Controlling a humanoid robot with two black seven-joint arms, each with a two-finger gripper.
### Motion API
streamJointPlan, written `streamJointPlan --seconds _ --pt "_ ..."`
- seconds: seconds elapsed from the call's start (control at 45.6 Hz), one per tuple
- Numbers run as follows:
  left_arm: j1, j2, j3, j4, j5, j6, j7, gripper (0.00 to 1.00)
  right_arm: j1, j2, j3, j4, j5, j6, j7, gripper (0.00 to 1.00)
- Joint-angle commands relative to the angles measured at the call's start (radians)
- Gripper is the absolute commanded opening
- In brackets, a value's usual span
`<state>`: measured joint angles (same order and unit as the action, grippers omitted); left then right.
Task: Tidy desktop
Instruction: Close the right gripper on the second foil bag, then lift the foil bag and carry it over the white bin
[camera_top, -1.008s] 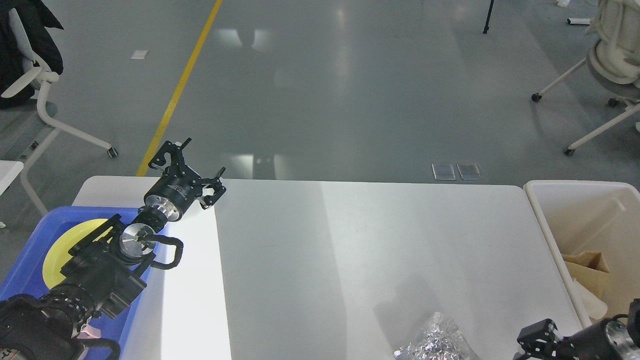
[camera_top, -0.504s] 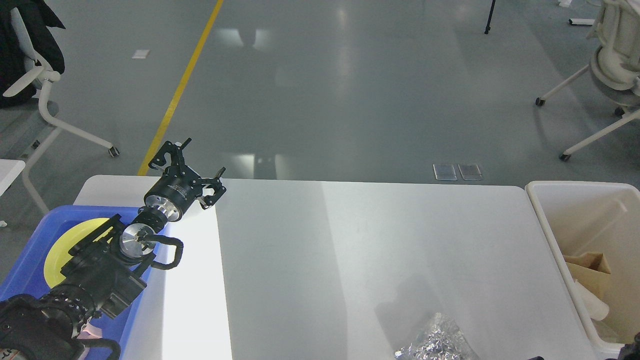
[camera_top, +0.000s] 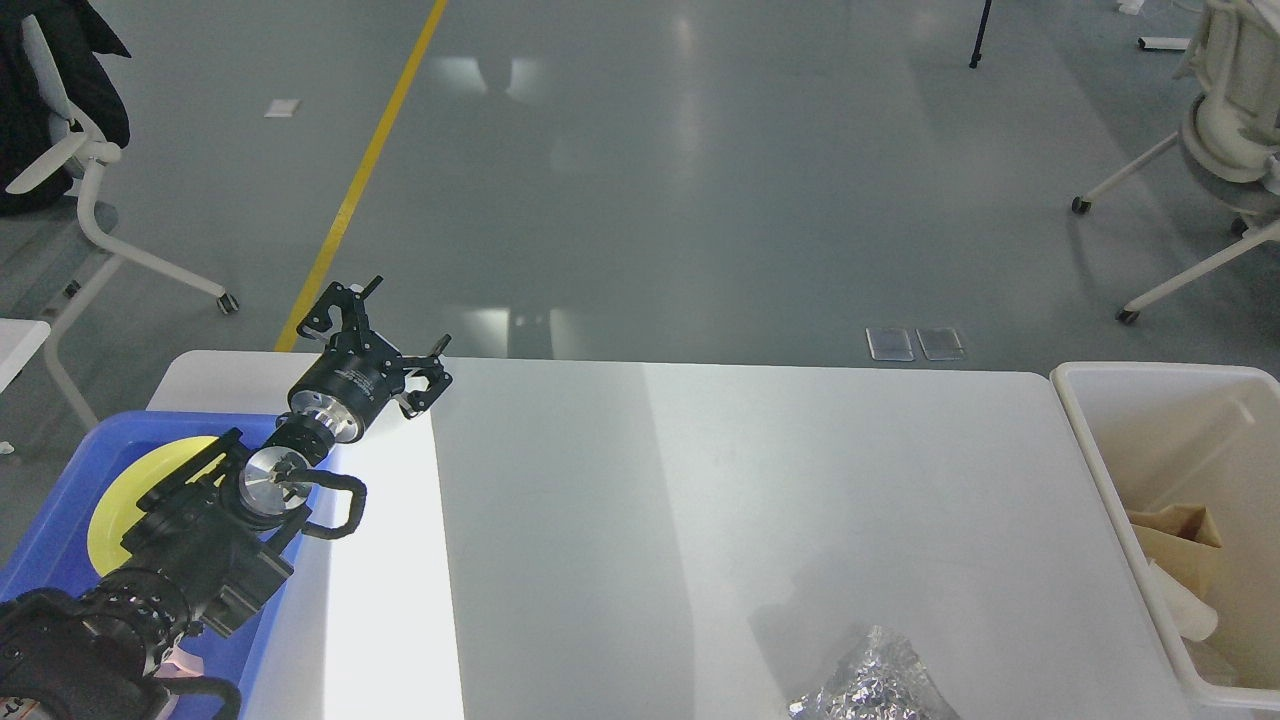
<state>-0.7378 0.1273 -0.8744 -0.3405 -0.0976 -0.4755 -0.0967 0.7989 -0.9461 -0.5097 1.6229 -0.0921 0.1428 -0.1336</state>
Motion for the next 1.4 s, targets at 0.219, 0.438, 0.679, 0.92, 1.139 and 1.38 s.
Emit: streamJointPlan --seconds 0.219,0.438,0.679,0.92,1.139,1.38 --pt "0.000 0.000 0.000 0.000 -0.001 0.000 0.000 0.99 0.000 0.024 -0.001 0.002 0.002 -0.020 0.011 0.00" --pt "0.000 0.000 0.000 0.000 0.001 0.000 0.000 0.99 0.000 0.024 -0.001 0.003 0.002 -0.020 0.009 0.00" --pt "0.000 0.000 0.000 0.000 0.001 0.000 0.000 0.99 0.023 0.007 0.002 0.005 0.000 -0.019 0.011 0.00" --pt "0.000 0.000 0.000 0.000 -0.001 0.000 0.000 0.99 0.382 -0.053 -0.070 -0.020 0.002 0.044 -0.015 0.00" --pt "0.000 0.000 0.000 0.000 0.001 0.000 0.000 0.99 0.841 0.029 -0.306 -0.106 -0.002 0.214 -0.040 0.00" --pt "0.000 0.000 0.000 0.000 0.001 0.000 0.000 0.99 1.141 0.213 -0.400 -0.124 -0.029 0.346 -0.046 0.00"
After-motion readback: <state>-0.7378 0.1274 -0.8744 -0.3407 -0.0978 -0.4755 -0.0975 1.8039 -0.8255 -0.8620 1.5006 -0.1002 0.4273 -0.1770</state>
